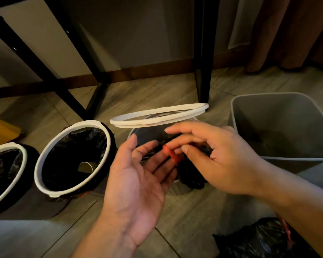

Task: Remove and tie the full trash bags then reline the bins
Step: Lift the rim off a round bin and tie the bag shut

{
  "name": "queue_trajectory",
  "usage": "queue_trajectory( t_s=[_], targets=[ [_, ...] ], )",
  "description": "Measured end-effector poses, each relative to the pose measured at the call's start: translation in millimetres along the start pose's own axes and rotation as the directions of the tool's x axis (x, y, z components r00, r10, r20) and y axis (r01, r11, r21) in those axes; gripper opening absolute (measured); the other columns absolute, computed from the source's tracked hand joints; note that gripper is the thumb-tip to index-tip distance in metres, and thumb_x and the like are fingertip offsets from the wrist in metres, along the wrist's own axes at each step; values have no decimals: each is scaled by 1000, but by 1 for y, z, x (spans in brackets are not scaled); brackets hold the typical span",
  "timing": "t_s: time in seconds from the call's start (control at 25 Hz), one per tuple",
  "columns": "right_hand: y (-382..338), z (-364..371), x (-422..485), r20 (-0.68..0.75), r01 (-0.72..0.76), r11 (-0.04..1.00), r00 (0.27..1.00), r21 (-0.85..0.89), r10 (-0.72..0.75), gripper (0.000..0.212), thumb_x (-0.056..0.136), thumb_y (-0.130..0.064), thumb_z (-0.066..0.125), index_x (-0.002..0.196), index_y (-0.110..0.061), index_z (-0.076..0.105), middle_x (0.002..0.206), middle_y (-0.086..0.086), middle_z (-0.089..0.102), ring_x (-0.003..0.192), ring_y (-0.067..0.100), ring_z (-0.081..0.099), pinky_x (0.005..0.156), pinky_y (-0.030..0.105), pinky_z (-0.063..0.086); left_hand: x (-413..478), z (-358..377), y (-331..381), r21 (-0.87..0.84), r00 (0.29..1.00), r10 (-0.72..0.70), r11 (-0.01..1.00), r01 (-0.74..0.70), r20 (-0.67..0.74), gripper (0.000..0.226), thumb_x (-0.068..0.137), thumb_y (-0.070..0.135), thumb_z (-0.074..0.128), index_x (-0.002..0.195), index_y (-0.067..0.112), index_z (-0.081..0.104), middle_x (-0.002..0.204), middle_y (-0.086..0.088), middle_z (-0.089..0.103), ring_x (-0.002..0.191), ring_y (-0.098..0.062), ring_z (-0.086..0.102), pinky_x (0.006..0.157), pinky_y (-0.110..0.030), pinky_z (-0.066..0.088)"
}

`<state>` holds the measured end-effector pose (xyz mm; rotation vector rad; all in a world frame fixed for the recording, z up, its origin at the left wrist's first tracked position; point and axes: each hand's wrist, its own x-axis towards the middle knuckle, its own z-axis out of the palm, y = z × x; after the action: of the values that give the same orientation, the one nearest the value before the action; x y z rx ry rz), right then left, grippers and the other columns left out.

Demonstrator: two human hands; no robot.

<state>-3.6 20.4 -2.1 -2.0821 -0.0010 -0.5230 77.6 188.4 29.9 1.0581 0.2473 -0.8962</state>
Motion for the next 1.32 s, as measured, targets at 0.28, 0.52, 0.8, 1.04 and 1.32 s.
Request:
queue_trajectory(
  t_s=[0.28, 0.52, 0.8, 1.04, 1.32],
  targets=[
    [24, -2, -5, 66, -149, 989, 987, -11, 150, 52, 90, -36, 71, 140, -27, 61, 130, -15, 67, 124, 1, 61, 104, 35, 53, -5, 3, 10, 36, 995, 66, 997, -69, 73, 63, 92, 59, 56, 136, 15, 61, 124, -18, 74, 106, -30, 74, 90, -43, 44],
    [37, 28, 15, 215, -96, 982, 968, -164, 131, 80, 75, -63, 78, 146, -36, 51, 151, -17, 48, 143, 8, 42, 118, 44, 38, -8, 3, 14, 98, 989, 92, 990, -104, 117, 63, 92, 59, 54, 134, 12, 63, 123, -21, 74, 103, -28, 68, 88, -41, 42],
    [60, 53, 40, 108, 41, 942, 994, -333, -5, 35, 93, -53, 61, 125, -40, 64, 135, -11, 66, 135, 13, 53, 119, 46, 34, -12, -6, 37, 242, 962, 163, 946, -215, 218, 53, 89, 59, 59, 119, 17, 71, 122, -22, 74, 117, -36, 72, 103, -55, 49],
    [79, 76, 39, -28, -102, 960, 995, -261, 98, 24, 99, -51, 61, 84, -36, 52, 71, -10, 64, 72, 10, 66, 74, 44, 54, -12, 1, 82, 257, 863, 416, 834, -487, 287, 45, 84, 52, 63, 112, 17, 66, 114, -24, 76, 104, -39, 76, 81, -46, 63],
    [53, 75, 47, -49, 53, 997, 997, -62, -57, 45, 88, -61, 72, 127, -42, 60, 121, -19, 70, 118, 4, 65, 100, 39, 53, -12, 3, 76, 269, 853, 387, 831, -487, 350, 28, 81, 40, 72, 99, 20, 78, 116, -15, 77, 95, -31, 78, 71, -42, 61]
  ],
)
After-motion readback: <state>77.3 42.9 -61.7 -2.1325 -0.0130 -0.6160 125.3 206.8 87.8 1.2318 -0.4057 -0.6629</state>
